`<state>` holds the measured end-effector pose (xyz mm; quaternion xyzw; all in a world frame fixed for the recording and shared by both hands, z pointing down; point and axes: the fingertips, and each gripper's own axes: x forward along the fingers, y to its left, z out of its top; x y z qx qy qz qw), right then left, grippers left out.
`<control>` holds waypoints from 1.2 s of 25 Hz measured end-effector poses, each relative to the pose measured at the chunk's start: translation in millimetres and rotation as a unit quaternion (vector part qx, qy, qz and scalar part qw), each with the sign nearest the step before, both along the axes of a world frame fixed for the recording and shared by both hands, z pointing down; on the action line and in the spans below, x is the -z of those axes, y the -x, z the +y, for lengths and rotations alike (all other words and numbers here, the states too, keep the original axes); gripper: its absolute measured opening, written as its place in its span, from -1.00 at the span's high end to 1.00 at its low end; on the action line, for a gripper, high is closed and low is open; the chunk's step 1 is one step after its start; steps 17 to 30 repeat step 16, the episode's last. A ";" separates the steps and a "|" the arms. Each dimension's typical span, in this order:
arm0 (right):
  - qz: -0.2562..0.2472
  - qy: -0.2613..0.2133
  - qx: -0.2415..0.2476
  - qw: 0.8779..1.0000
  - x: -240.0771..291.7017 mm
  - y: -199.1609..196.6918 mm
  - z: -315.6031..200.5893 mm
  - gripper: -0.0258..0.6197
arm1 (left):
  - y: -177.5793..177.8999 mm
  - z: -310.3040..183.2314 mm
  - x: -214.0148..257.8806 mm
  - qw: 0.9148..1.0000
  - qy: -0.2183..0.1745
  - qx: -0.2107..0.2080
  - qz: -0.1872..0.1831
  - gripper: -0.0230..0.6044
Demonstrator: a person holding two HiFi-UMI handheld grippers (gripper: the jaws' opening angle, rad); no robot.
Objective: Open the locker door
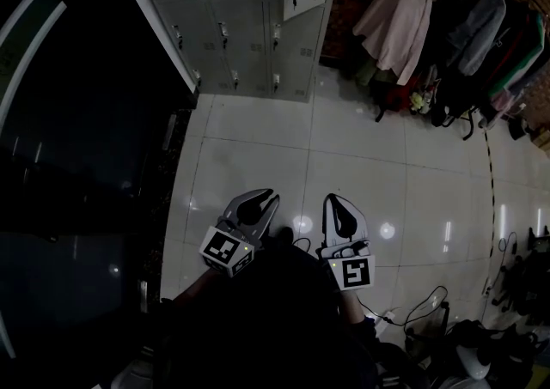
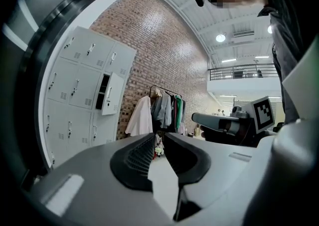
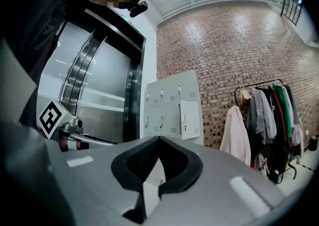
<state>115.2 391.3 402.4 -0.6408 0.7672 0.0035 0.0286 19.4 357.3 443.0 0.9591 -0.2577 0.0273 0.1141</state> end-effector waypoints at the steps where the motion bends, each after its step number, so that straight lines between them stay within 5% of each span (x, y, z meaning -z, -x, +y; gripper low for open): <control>1: 0.000 0.002 0.003 1.000 -1.2 0.0 0.3 0.92 | -0.8 1.4 -0.5 1.000 0.002 0.001 0.000 0.68; 30: 0.000 -0.007 -0.007 1.000 2.8 -26.1 -8.0 0.92 | -28.1 -9.8 9.4 1.000 -0.016 -0.008 0.000 0.68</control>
